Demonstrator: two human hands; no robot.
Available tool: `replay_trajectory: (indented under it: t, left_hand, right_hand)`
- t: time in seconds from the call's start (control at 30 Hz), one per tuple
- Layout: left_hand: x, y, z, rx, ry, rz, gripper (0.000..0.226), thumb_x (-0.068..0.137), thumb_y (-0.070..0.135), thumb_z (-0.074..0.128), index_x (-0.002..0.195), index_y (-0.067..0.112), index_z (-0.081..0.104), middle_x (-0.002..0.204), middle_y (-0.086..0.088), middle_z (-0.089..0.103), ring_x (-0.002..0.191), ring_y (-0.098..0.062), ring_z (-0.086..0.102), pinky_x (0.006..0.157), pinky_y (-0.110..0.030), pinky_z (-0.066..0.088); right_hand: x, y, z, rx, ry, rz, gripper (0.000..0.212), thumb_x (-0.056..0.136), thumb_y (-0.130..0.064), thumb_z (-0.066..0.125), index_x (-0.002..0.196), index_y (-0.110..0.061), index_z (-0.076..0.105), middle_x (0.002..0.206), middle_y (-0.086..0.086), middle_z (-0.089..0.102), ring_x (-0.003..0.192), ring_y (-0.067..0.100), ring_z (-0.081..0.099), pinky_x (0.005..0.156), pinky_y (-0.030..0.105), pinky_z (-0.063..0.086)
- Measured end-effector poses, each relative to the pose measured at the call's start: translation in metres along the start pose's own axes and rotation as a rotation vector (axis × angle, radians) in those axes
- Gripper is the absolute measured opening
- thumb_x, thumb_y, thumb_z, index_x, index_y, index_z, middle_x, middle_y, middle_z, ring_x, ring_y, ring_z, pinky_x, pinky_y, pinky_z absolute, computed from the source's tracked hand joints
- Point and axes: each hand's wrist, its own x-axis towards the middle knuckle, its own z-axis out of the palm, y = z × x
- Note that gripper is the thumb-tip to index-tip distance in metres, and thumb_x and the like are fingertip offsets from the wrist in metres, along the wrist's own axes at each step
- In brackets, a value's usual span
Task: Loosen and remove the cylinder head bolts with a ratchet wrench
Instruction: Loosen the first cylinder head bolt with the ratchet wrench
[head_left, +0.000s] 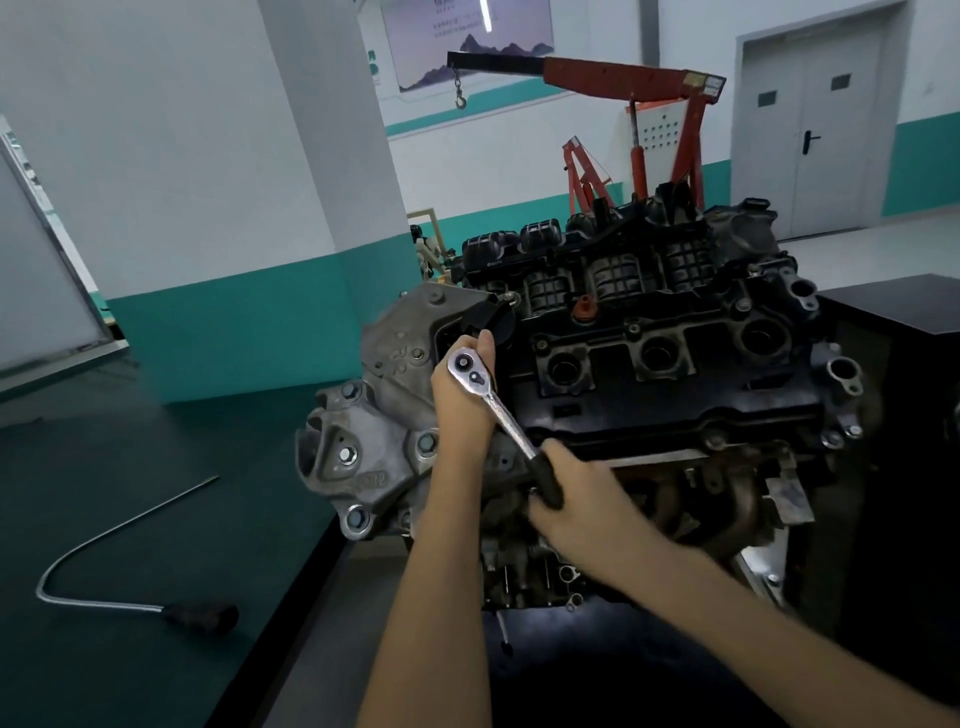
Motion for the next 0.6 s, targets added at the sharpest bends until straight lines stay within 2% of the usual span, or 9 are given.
replay_trajectory:
  t: [0.1,0.2,0.27,0.37,0.4,0.5,0.6]
  left_hand:
    - [-0.003,0.0,-0.002,-0.029,0.036,0.045,0.041,0.101,0.023,0.05,0.068,0.0,0.042,0.064,-0.012,0.036,0.056,-0.014,0.032,0.052,-0.023,0.031]
    - [-0.001,-0.003,-0.003,-0.035,0.037,-0.004,0.044,0.099,0.027,0.053,0.069,-0.004,0.044,0.063,-0.014,0.039,0.06,-0.021,0.035,0.058,-0.031,0.034]
    - [0.001,-0.005,-0.003,-0.024,0.008,-0.025,0.041,0.096,0.03,0.058,0.067,0.003,0.046,0.062,-0.012,0.041,0.059,-0.019,0.038,0.059,-0.03,0.035]
    - [0.0,-0.007,-0.004,0.011,-0.045,0.012,0.039,0.092,0.032,0.064,0.062,0.013,0.047,0.052,0.007,0.045,0.054,-0.008,0.04,0.057,-0.023,0.036]
    - [0.0,-0.007,-0.005,0.011,-0.06,0.004,0.039,0.091,0.033,0.065,0.061,0.016,0.047,0.05,0.012,0.045,0.053,-0.005,0.041,0.057,-0.022,0.036]
    - [0.001,-0.002,-0.007,-0.028,-0.082,-0.024,0.047,0.094,0.03,0.062,0.054,0.019,0.038,0.047,0.01,0.036,0.051,-0.007,0.033,0.055,-0.025,0.03]
    - [0.004,-0.001,-0.007,-0.048,-0.078,-0.007,0.049,0.098,0.024,0.054,0.058,0.016,0.027,0.053,0.003,0.026,0.048,-0.007,0.024,0.051,-0.021,0.025]
  right_hand:
    - [-0.005,-0.02,0.046,0.151,0.07,0.039,0.021,0.084,-0.016,0.055,0.094,-0.025,0.04,0.07,-0.004,0.056,0.062,0.017,0.058,0.058,0.032,0.051]
    - [0.001,-0.015,0.04,0.135,0.045,0.032,0.02,0.083,-0.014,0.055,0.1,-0.02,0.044,0.079,0.007,0.061,0.072,0.029,0.062,0.065,0.038,0.053]
    - [0.005,-0.001,0.012,0.023,-0.024,-0.006,0.02,0.081,-0.012,0.056,0.093,-0.022,0.044,0.078,0.009,0.057,0.068,0.028,0.058,0.061,0.032,0.048]
    - [0.028,0.013,-0.05,-0.265,-0.091,-0.123,0.019,0.079,-0.011,0.061,0.095,-0.018,0.052,0.064,-0.007,0.046,0.052,0.008,0.047,0.047,0.019,0.035]
    - [0.04,0.014,-0.071,-0.414,-0.093,-0.166,0.02,0.081,-0.013,0.061,0.098,-0.02,0.053,0.062,-0.01,0.042,0.05,0.005,0.042,0.046,0.019,0.032]
    - [0.068,0.004,-0.106,-0.713,-0.049,-0.287,0.022,0.084,-0.018,0.057,0.104,-0.027,0.053,0.063,-0.013,0.033,0.059,0.018,0.043,0.055,0.028,0.032]
    - [0.057,-0.001,-0.088,-0.664,-0.008,-0.237,0.018,0.082,-0.019,0.056,0.095,-0.029,0.049,0.067,-0.007,0.038,0.076,0.029,0.058,0.061,0.029,0.033]
